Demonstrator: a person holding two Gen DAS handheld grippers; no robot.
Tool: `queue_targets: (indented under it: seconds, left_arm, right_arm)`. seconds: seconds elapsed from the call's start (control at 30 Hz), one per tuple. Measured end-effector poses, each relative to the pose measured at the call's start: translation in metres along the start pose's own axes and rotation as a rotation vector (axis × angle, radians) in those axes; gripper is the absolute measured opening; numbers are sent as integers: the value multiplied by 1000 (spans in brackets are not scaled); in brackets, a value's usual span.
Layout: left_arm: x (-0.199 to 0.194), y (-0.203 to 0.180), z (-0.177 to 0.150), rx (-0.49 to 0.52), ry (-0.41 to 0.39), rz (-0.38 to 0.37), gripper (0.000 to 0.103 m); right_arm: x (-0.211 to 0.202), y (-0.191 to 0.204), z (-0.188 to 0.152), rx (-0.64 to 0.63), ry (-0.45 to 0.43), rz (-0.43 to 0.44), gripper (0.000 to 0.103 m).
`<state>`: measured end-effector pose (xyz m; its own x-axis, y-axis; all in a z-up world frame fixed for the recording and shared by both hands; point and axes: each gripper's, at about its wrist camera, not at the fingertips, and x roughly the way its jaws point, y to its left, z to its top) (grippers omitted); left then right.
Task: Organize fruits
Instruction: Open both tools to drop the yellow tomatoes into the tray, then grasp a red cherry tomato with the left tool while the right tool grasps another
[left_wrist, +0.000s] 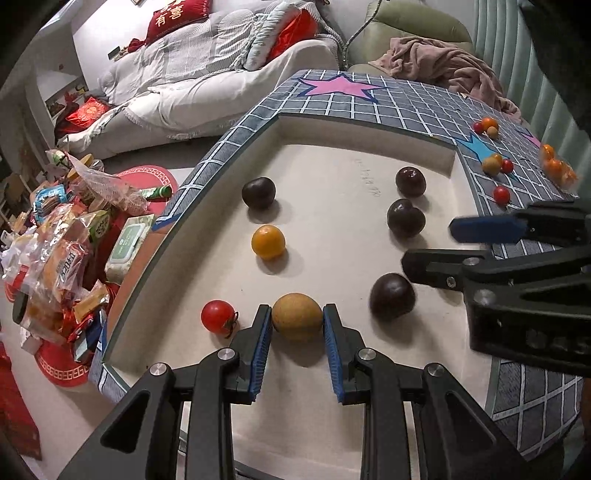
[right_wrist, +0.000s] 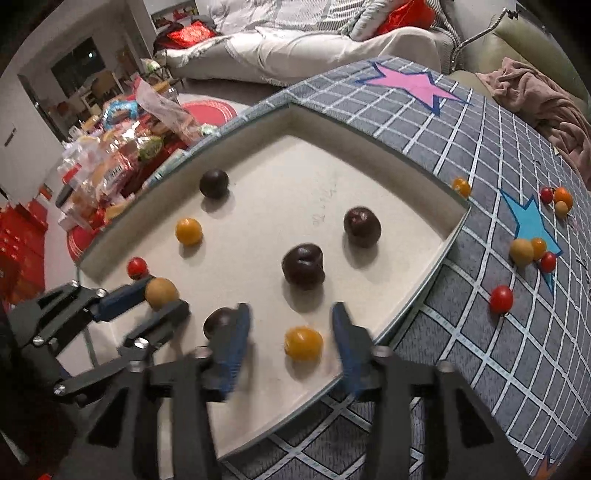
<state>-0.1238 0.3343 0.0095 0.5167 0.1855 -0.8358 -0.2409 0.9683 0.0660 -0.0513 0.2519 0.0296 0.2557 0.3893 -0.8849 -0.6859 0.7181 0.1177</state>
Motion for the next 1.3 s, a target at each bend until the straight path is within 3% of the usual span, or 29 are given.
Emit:
queue_targets:
  seconds: [0.1,0.13,0.17,0.2,0.27,0.43,0.63,0.83,1.03,1.3]
  left_arm:
    - [0,-1,0,2,7,6,31]
    - [0,-2,1,2,10,7,36]
    - [-1,-2,1,0,11,7,68]
    - [-5,-2,1,-11,-11,13,90]
    - [-15,-2,1,-20,-62,23,90]
    - [-26,-13,12,12,-67,23,90]
    - [-46,-42,35,54,-103,-20,90]
    - [-56,-95,58,145,-135,-73,90]
    - [-38,-147,72,209,-112,-85,90]
    - [-2,-190,88,243,-82,-67,90]
  right_arm:
    - [-9,1,0,-3,-24,-5,76]
    - [-12,-1,-1,0,-33,-4,78]
    - [-15,-3,-1,3,-39,-2,79]
    - [-17,-5,-2,8,-46,-3,80]
    - [-24,-12,-4,21,-60,-14,85]
    - [-38,-41,-9,78,-81,-36,102]
    - [-61,-99,-22,171,-118,-87,103]
    - [-65,-168,-41,305,-115,-163,103]
    - [-56,-210,-51,359,-103,-224,103]
    - [-37,-241,-38,365,-131,-274,102]
